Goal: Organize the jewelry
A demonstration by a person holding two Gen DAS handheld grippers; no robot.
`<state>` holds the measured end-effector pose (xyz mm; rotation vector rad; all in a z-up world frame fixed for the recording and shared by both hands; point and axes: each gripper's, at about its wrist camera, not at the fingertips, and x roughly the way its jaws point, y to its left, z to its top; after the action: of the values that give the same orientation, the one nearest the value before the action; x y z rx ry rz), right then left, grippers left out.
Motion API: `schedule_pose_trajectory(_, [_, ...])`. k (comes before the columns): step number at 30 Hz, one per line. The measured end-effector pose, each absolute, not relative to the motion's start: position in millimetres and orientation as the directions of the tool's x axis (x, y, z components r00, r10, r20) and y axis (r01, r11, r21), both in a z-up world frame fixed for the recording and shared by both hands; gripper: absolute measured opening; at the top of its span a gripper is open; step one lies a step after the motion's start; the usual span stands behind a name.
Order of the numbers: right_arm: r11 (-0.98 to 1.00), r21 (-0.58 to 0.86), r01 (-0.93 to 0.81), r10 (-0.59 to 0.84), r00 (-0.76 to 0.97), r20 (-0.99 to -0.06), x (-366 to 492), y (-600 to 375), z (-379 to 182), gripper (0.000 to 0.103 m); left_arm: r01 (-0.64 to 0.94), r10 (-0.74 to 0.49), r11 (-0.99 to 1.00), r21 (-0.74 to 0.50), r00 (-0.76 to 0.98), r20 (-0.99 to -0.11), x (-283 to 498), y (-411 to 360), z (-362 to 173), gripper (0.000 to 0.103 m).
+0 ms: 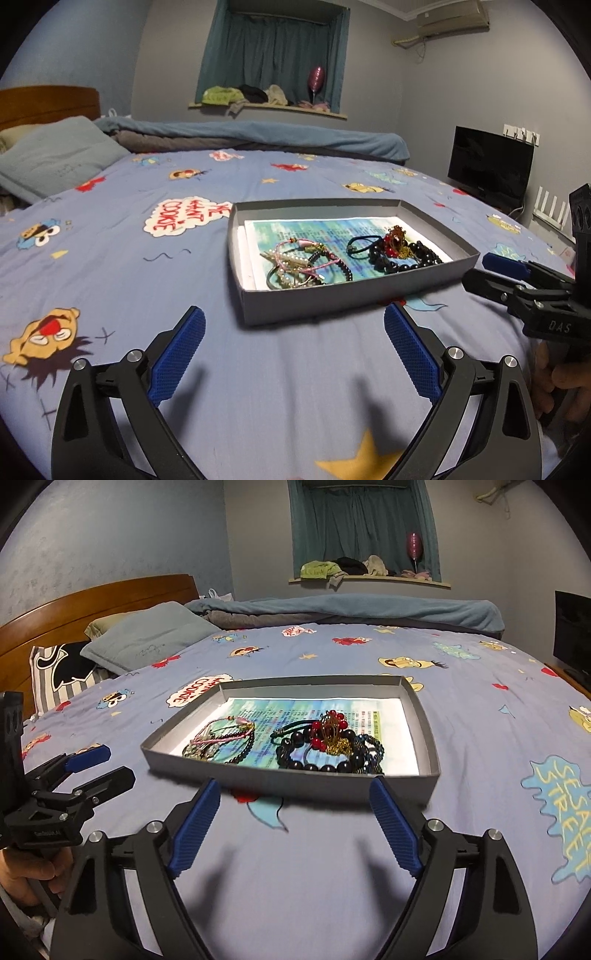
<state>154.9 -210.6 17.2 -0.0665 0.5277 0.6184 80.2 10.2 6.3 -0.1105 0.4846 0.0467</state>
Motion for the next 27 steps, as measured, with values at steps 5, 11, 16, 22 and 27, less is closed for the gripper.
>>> schedule_pose_trajectory(5, [0.813, 0.073, -0.578, 0.542, 0.706, -0.456, 137.5, -212.8, 15.4, 0.094, -0.08, 0.027, 0.992, -0.098, 0.893, -0.448, 73.9, 8.6, 6.0, 0.097])
schedule_pose_trajectory(11, [0.814, 0.03, -0.58, 0.533, 0.725, -0.435, 127.5, -210.6, 14.5, 0.097, -0.084, 0.027, 0.991, -0.108, 0.893, -0.45, 70.3, 10.3, 2.1, 0.098])
schedule_pose_trajectory(16, [0.82, 0.032, -0.572, 0.528, 0.732, -0.431, 123.5, -212.5, 14.2, 0.097, -0.079, 0.024, 0.991, -0.107, 0.896, -0.443, 67.6, 9.1, 2.0, 0.098])
schedule_pose_trajectory(22, [0.829, 0.062, -0.556, 0.527, 0.738, -0.421, 121.1, -221.5, 13.9, 0.097, -0.082, 0.035, 0.993, -0.09, 0.903, -0.429, 62.2, 6.4, 4.1, 0.098])
schedule_pose_trajectory(27, [0.831, 0.054, -0.553, 0.526, 0.751, -0.398, 116.2, -224.2, 16.1, 0.097, -0.086, 0.041, 0.993, -0.085, 0.904, -0.426, 61.3, 5.1, 3.7, 0.098])
